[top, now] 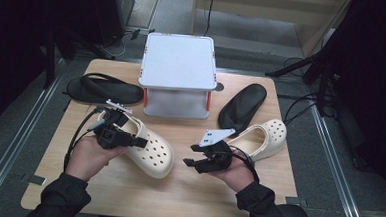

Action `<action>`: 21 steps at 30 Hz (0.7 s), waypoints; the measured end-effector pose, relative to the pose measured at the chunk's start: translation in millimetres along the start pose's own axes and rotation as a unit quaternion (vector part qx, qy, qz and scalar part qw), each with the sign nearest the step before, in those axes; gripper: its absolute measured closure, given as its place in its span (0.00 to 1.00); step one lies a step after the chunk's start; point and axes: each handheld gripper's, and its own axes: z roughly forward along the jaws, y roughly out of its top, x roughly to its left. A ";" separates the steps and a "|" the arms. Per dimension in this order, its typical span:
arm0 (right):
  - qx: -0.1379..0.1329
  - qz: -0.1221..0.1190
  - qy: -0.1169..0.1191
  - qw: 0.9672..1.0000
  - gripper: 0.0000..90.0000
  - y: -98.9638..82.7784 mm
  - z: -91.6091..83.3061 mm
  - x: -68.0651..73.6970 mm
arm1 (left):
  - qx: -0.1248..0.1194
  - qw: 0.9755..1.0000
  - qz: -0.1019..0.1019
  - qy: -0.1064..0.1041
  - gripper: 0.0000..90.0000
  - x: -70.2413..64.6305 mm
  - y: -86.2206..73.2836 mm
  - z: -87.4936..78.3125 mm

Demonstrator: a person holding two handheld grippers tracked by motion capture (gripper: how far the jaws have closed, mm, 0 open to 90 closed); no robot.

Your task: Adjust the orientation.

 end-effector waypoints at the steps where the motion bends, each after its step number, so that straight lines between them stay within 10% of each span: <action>1: 0.000 0.000 0.000 1.000 0.51 0.0 0.1 -0.1 | 0.006 1.000 0.002 0.001 0.86 -0.4 0.4 2.8; 21: -0.004 0.018 0.000 1.000 0.50 0.8 2.1 0.4 | 0.041 0.999 0.004 0.034 0.81 6.8 0.5 32.8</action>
